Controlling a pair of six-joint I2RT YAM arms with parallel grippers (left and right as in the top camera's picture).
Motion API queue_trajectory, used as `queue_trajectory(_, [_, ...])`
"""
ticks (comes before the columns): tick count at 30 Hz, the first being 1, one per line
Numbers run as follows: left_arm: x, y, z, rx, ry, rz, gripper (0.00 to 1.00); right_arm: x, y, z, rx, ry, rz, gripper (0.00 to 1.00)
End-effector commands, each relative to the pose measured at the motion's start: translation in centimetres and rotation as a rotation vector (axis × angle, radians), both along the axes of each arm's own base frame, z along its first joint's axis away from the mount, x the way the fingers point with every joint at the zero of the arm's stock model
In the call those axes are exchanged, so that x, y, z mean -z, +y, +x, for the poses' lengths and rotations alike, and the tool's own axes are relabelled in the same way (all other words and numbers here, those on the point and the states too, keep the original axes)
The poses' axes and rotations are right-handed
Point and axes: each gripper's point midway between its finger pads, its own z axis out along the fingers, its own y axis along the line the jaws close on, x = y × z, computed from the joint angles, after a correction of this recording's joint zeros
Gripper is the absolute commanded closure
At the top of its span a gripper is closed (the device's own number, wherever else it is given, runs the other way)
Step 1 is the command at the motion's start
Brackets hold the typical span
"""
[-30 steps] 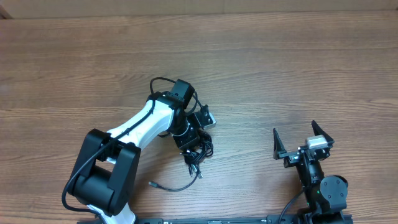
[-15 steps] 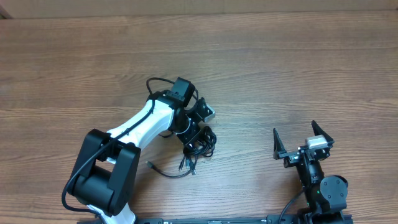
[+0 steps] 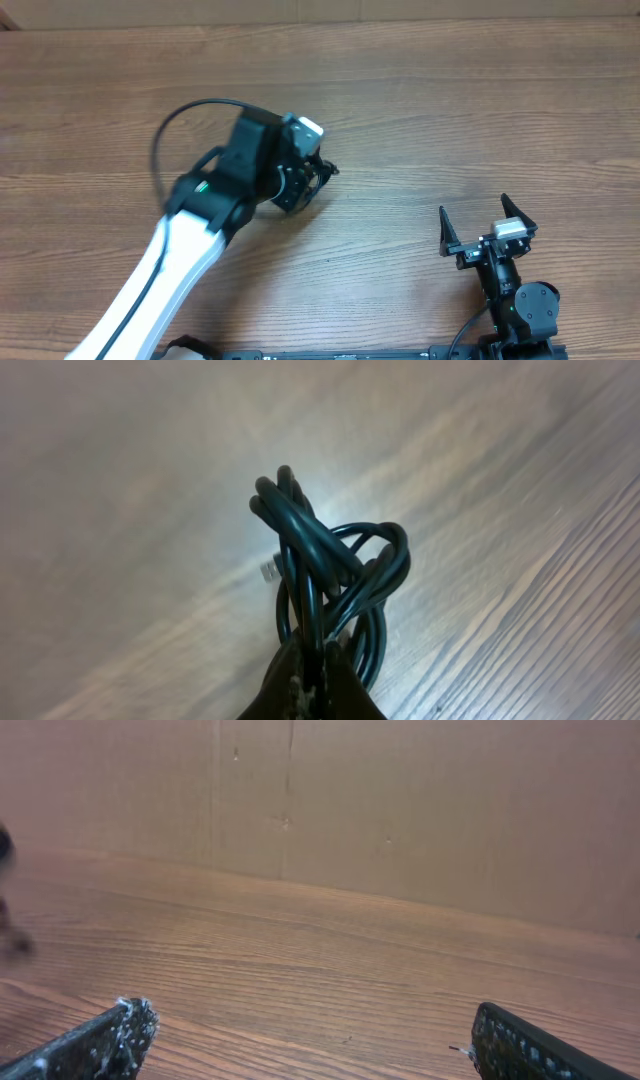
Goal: Untangle cables
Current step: 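Carry the lifted cable right toward the approaching right gripper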
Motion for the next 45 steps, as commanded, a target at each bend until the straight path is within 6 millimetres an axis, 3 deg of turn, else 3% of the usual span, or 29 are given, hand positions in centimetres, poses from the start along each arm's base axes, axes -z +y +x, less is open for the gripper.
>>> queue_trajectory(1, [-5.0,1.1,-1.0,-0.038,-0.130,-0.050,0.96,0.2,-0.2,0.1,0.011,-0.003,-0.004,0.00])
queue_trajectory(7, [-9.0,1.8,-3.7,-0.015,-0.222,-0.120,0.96,0.2,-0.2,0.1,0.012,-0.003,-0.004,0.00])
queue_trajectory(11, [-9.1,1.0,-6.0,0.098,-0.198,-0.143,0.96,0.2,0.2,0.0,-0.012,-0.004,-0.002,0.00])
queue_trajectory(14, [-9.2,-1.3,-8.6,0.312,-0.174,-0.201,0.96,-1.0,1.1,-0.2,-0.066,-0.007,0.218,0.00])
queue_trajectory(16, [-9.5,-1.9,-9.2,0.360,-0.168,-0.234,0.96,-1.2,2.4,-0.6,-0.143,0.020,0.335,0.00])
queue_trajectory(20, [-9.8,-2.4,-9.8,0.392,-0.156,-0.266,0.96,-1.1,5.7,-2.0,-0.347,0.110,0.460,0.00])
queue_trajectory(22, [-10.0,-2.7,-10.0,0.405,-0.154,-0.281,0.96,-2.6,6.6,-2.9,-0.418,0.109,0.483,0.00])
queue_trajectory(35, [-12.8,-4.1,-9.5,0.354,-0.140,-0.456,0.96,-9.0,7.1,-7.0,-0.451,0.270,0.323,0.00])
queue_trajectory(38, [-13.3,-4.2,-9.3,0.310,-0.109,-0.505,0.96,-9.5,9.0,-7.6,-0.580,0.378,0.275,0.00])
queue_trajectory(45, [-14.6,-5.0,-10.6,0.406,-0.089,-0.586,0.96,-9.4,11.0,-7.1,-0.727,0.452,0.290,0.00])
